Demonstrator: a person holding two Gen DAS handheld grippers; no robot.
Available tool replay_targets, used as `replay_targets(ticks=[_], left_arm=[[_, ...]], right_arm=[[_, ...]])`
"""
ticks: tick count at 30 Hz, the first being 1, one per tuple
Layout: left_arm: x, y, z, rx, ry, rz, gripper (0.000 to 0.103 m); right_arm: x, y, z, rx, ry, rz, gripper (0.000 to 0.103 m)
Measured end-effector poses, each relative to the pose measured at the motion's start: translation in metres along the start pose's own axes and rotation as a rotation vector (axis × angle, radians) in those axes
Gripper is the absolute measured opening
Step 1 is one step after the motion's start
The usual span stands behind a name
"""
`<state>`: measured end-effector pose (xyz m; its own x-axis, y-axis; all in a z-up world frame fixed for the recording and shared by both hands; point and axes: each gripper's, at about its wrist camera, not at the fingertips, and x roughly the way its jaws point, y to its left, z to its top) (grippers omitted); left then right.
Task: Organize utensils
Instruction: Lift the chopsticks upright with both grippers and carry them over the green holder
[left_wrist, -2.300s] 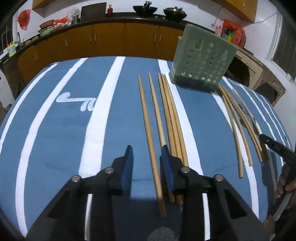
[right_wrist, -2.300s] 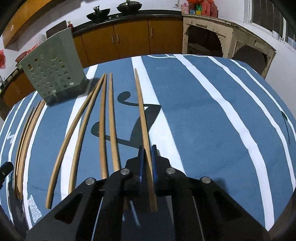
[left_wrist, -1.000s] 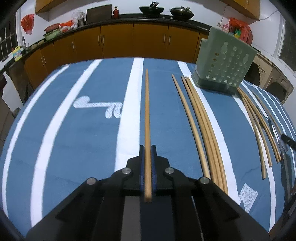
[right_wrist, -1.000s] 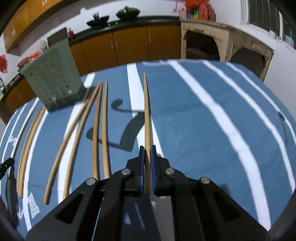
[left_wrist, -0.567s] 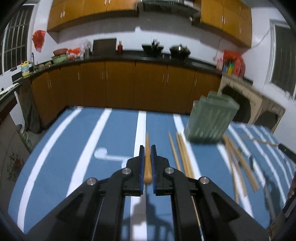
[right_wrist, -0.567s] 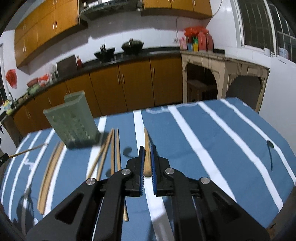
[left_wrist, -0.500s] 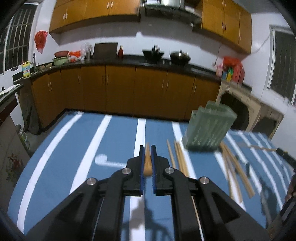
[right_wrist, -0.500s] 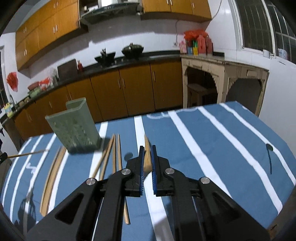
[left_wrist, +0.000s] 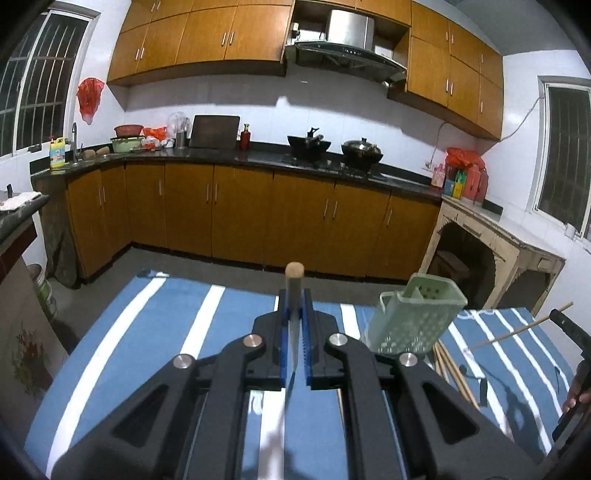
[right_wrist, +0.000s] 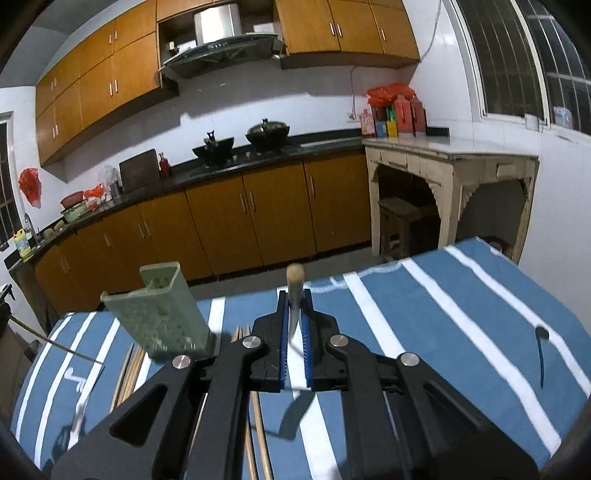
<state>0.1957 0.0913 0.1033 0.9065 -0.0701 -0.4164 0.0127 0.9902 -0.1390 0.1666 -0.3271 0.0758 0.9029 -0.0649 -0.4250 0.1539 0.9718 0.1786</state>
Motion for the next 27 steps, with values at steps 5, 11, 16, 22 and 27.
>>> replay_targets(ticks=[5,11,16,22,27], left_arm=[[-0.007,-0.007,0.036,0.007,-0.051,-0.02,0.007],[-0.024,-0.034,0.091,0.031,-0.141,-0.092,0.007],[-0.028,-0.062,0.118,0.037,-0.172,-0.171,0.007],[-0.009,-0.094,0.11,0.051,-0.137,-0.229,0.007],[0.013,-0.106,0.095,0.051,-0.08,-0.252,0.007]], right_arm=[[-0.007,0.013,0.038,-0.011,-0.062,0.036,0.007],[-0.032,0.036,0.092,0.0,-0.187,0.121,0.007],[-0.042,0.059,0.116,0.015,-0.257,0.199,0.007],[-0.026,0.083,0.103,-0.011,-0.249,0.249,0.007],[-0.006,0.092,0.09,-0.04,-0.207,0.241,0.007]])
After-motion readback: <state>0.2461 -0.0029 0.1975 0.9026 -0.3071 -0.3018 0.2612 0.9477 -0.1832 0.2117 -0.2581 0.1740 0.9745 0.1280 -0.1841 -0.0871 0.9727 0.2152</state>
